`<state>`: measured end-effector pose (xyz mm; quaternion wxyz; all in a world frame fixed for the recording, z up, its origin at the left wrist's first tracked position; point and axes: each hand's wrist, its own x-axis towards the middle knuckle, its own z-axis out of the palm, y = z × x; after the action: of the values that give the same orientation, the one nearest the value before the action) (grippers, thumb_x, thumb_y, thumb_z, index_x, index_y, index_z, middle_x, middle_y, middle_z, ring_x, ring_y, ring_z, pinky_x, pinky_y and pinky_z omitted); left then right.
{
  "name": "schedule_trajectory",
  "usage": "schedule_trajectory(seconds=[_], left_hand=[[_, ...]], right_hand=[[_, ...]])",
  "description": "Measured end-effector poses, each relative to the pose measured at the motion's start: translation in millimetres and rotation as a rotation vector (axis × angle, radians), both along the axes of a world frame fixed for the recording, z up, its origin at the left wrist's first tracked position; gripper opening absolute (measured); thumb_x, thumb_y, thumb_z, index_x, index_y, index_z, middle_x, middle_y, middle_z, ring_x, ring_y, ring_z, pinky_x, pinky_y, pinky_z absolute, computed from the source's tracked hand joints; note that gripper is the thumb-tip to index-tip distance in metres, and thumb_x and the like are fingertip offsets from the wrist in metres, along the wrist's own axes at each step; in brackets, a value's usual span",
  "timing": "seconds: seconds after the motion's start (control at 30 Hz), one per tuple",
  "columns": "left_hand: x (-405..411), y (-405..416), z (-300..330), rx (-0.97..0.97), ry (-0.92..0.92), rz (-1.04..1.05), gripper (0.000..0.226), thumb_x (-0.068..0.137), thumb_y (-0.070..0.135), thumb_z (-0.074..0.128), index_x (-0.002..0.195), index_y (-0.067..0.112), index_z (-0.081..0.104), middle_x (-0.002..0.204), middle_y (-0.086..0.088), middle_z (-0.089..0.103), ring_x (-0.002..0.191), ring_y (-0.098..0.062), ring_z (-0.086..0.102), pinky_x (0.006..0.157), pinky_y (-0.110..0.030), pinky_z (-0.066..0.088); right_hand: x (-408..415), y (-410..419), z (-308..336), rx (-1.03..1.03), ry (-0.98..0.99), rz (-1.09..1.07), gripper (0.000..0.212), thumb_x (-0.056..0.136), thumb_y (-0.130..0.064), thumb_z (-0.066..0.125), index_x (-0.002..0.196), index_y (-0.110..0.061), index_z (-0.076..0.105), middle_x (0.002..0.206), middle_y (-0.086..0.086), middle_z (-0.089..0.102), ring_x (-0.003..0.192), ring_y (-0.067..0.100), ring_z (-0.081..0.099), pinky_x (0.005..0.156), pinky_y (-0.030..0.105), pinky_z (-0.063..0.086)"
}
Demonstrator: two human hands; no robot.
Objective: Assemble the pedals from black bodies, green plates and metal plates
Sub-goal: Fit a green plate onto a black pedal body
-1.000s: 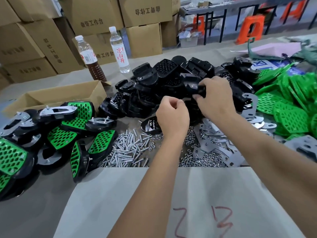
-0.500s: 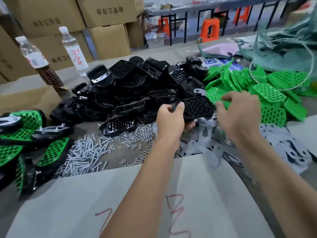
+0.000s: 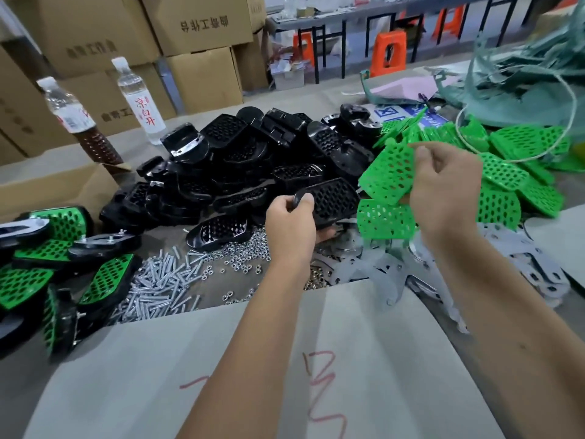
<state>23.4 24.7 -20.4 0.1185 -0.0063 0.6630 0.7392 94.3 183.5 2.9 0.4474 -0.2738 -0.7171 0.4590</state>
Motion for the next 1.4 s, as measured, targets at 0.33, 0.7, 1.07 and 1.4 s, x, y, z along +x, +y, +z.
schedule_trajectory(seconds=[0.33,0.7,1.07,1.4], left_hand=[[-2,-80,-4,-0.006,0.153,0.118,0.006,0.104,0.008,0.056,0.101,0.005,0.053,0.091,-0.014,0.065,0.070,-0.025,0.074,0.058,-0.037,0.063],[-5,-89,-12,0.052,0.184,0.159,0.018,0.106,0.014,0.051,0.117,0.024,0.061,0.115,-0.006,0.063,0.095,-0.022,0.070,0.054,-0.034,0.060],[-7,-91,-14,-0.138,0.441,-0.094,0.017,0.100,0.019,0.064,0.085,0.019,0.071,0.082,0.006,0.065,0.081,-0.011,0.059,0.067,-0.035,0.057],[-7,-93,-12,-0.069,0.263,-0.141,0.035,0.102,0.012,0.058,0.070,0.027,0.065,0.083,0.007,0.067,0.078,-0.011,0.058,0.054,-0.021,0.047]], right_hand=[[-24,-99,-38,-0.487,0.151,0.604,0.017,0.105,-0.006,0.059,0.119,-0.005,0.068,0.098,0.005,0.081,0.088,0.026,0.079,0.065,0.035,0.064],[-21,-100,-48,-0.351,0.119,0.699,0.027,0.098,0.002,0.064,0.115,-0.016,0.075,0.100,0.004,0.081,0.092,0.025,0.079,0.067,0.029,0.062],[-21,-104,-48,-0.147,0.020,0.721,0.028,0.100,-0.003,0.065,0.122,-0.019,0.069,0.101,0.007,0.077,0.094,0.033,0.074,0.082,0.057,0.062],[-21,-103,-46,-0.423,0.060,0.761,0.014,0.103,-0.005,0.061,0.111,-0.008,0.072,0.094,0.014,0.079,0.079,0.022,0.076,0.060,0.035,0.061]])
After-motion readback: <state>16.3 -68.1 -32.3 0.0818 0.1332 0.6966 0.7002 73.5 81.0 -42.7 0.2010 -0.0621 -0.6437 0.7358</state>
